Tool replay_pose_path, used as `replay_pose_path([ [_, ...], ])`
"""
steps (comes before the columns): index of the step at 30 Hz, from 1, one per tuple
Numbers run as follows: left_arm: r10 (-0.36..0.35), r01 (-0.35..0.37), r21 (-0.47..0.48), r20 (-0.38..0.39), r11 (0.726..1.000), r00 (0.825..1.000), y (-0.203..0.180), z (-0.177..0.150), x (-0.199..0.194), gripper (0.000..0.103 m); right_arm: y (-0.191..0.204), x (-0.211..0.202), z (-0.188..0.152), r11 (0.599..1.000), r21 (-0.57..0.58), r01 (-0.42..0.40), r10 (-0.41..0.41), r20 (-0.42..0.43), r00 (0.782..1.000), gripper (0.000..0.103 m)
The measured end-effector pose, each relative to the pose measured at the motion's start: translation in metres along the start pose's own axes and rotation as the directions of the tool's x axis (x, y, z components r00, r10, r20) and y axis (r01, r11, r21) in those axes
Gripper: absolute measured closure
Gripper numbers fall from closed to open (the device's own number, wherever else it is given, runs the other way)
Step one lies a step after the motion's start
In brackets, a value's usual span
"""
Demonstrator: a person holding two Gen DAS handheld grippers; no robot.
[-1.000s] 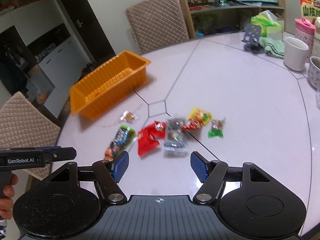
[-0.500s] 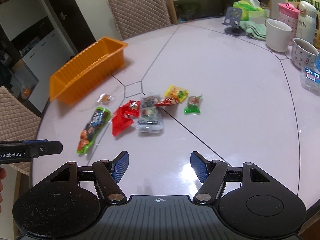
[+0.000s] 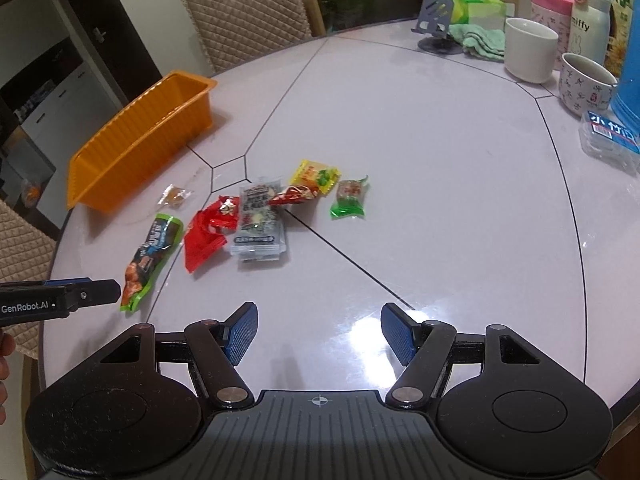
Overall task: Organize snacks
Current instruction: 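Grasp the green-capped snack tube with the left tool while the right tool grasps the green candy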
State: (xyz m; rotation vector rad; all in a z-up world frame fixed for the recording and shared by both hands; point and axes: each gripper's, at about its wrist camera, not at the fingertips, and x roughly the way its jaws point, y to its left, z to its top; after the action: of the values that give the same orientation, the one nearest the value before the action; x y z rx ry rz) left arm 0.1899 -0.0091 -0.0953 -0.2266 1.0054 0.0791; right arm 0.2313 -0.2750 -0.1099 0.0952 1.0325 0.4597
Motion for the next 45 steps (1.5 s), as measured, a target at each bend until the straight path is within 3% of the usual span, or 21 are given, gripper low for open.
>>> replay_pose_path([
  [15, 0.033, -0.032, 0.042, -0.03, 0.999, 0.999, 0.005, 0.022, 0.05, 0.056, -0.009, 0.01, 0.004, 0.999, 0.033, 0.025, -0.025, -0.012, 1.0, 0.035],
  [23, 0.043, -0.04, 0.059, -0.049, 0.997, 0.998, 0.001, 0.027, 0.065, 0.069, -0.015, 0.013, 0.006, 0.998, 0.045, 0.037, -0.036, -0.012, 0.999, 0.035],
  [29, 0.048, -0.045, 0.067, -0.046, 0.997, 0.998, 0.003, 0.026, 0.064, 0.076, -0.018, 0.017, 0.011, 0.998, 0.05, 0.043, -0.043, -0.004, 0.999, 0.035],
  [45, 0.064, -0.064, -0.003, -0.005, 0.998, 0.998, 0.028, 0.019, 0.032, 0.076, -0.018, 0.043, 0.047, 0.997, -0.026, 0.066, -0.063, 0.101, 0.993, 0.036],
])
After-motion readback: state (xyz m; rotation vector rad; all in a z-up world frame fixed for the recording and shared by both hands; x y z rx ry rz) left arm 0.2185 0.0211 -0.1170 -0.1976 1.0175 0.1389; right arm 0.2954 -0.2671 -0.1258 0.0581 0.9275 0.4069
